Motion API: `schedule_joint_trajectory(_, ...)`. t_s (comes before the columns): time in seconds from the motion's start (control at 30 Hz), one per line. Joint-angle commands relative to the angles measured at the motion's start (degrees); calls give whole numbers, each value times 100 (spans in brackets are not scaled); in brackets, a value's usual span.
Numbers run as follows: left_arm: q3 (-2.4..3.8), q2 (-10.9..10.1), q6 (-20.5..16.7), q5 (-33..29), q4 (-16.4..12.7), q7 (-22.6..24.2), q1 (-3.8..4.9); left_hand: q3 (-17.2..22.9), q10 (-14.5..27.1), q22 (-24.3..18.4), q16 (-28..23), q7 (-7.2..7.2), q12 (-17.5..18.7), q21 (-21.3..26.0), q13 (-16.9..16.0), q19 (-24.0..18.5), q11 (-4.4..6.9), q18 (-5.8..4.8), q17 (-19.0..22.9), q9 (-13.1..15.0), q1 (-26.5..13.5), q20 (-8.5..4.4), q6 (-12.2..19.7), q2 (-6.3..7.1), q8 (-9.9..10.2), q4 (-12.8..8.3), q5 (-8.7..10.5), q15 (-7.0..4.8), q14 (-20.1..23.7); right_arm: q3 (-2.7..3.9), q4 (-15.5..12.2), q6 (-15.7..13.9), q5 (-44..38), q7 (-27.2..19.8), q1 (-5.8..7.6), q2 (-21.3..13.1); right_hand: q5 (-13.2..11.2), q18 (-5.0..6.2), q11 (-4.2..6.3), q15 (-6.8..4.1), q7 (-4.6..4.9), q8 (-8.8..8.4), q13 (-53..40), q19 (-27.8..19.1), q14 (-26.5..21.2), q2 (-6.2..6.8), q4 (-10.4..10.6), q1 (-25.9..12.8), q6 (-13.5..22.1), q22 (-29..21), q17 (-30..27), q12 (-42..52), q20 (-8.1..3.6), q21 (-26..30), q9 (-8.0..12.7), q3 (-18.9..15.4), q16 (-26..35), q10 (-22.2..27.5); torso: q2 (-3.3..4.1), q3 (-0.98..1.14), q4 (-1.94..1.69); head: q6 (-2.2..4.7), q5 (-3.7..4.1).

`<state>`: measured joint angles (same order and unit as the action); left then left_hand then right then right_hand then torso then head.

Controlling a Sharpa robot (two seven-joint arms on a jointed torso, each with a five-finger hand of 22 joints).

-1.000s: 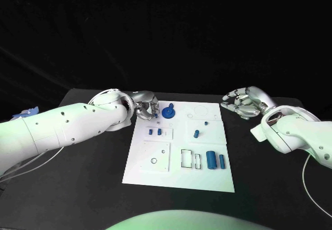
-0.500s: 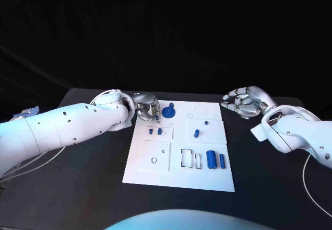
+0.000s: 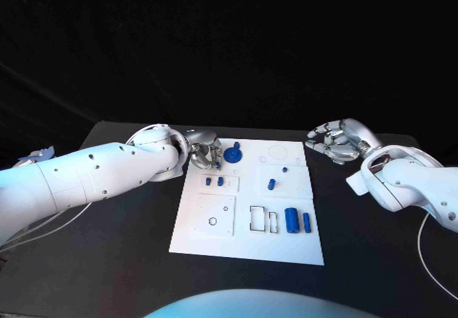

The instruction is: Assemble the parts on the task board

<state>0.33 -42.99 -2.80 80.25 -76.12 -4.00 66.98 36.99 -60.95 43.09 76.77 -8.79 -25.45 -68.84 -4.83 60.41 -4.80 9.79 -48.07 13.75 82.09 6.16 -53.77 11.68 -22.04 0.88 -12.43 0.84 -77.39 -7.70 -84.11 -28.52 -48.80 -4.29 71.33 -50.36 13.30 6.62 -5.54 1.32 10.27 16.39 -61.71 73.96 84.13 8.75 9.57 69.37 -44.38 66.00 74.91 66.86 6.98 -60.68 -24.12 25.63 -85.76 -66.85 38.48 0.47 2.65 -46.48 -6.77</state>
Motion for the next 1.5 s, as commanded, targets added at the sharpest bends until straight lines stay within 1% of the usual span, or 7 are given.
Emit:
schedule_joint_trajectory(0.03,-3,24,148,-32,8,0,-2,-27,-46,-5,-12,-5,29,-3,1,-11,-6,-34,0,6,-44,20,-45,-6,21,-10,21,-24,-14,2,-8,-8,-17,-40,-3,0,37,30,28,-46,-2,33,3,4,332,-9,30,47,39,3,550,26,-23,36,6,2,29,-14,1,-2,4,-5,-2)
schedule_joint_trajectory(0.2,-7,39,170,-6,31,-30,-4,-31,-52,-8,-14,-3,34,0,-1,-16,-4,-33,9,7,-51,20,-52,-10,23,-7,23,-25,-11,2,-9,-10,-17,-40,-3,-2,37,30,28,-46,-2,33,3,4,332,-9,30,47,39,3,550,26,-23,36,6,2,29,-14,2,2,4,-19,-7)
schedule_joint_trajectory(0.47,-10,51,271,43,45,-85,-5,-34,-53,-20,-28,-2,38,7,-2,-25,-4,-31,53,7,-54,20,-54,-12,25,-7,26,-25,4,2,-7,-13,-17,-42,-3,-2,44,28,28,-46,-2,39,0,8,333,-11,35,53,42,8,551,32,-24,34,11,1,29,-18,0,1,0,-40,0)
schedule_joint_trajectory(0.83,-12,53,325,67,51,-89,-5,-40,-63,-22,-33,2,42,10,-5,-30,0,-31,69,10,-58,21,-67,-18,24,-6,33,-27,10,2,-2,-17,-16,-43,-3,1,44,28,28,-46,-2,39,0,8,333,-11,35,53,42,8,551,32,-24,34,11,1,29,-18,-2,-2,0,-39,-7)
schedule_joint_trajectory(1.07,-14,63,321,64,50,-53,-5,-46,-80,-20,-30,9,46,12,-12,-32,7,-32,63,14,-61,21,-87,-29,22,-7,39,-32,10,2,0,-18,-16,-45,-3,5,44,28,28,-46,-2,39,0,8,333,-11,35,53,42,8,551,32,-24,34,11,1,29,-18,-3,-1,3,-30,-10)
schedule_joint_trajectory(1.3,-16,76,279,31,47,-1,-5,-49,-86,-18,-32,10,46,12,-13,-32,9,-32,70,15,-63,21,-93,-32,21,-6,40,-33,12,2,3,-18,-16,-45,-3,7,44,29,28,-46,-2,44,5,8,331,-18,44,51,44,7,545,31,-24,38,14,2,33,-16,0,3,3,-46,-10)
schedule_joint_trajectory(1.5,-18,82,271,13,48,25,-5,-54,-99,-6,-25,15,47,7,-18,-25,14,-35,56,18,-64,20,-107,-40,20,-6,42,-36,6,2,6,-18,-16,-42,-3,8,44,29,28,-46,-2,44,5,8,331,-18,44,51,44,7,545,31,-24,38,14,2,33,-16,-4,3,6,-40,-11)
